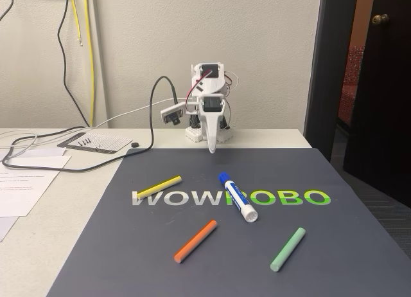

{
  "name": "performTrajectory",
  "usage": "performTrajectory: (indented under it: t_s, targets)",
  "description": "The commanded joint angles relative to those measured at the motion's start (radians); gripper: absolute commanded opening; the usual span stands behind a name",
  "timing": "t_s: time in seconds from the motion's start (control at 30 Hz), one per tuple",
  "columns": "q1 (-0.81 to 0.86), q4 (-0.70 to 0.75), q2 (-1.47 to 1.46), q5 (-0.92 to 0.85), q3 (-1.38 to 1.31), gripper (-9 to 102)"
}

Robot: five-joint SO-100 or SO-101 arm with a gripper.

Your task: Pick up the blue marker.

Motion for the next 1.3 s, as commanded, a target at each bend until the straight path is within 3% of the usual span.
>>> performTrajectory:
  t_s: [0.0,0.43,0.77,1.03,1.27]
  targets:
    - [-0.011,0.006,-0.064,-0.012,-0.129,0]
    - [-0.057,0.074,-0.657,-0.164,-0.701,0]
    - [-0.094,0.256,-1.025,-0.385,-1.212,0]
    - [-0.140,0.561,-1.407,-0.615,-1.749,0]
    - [-0.209,0.541,-1.488,-0.776,-1.796,9]
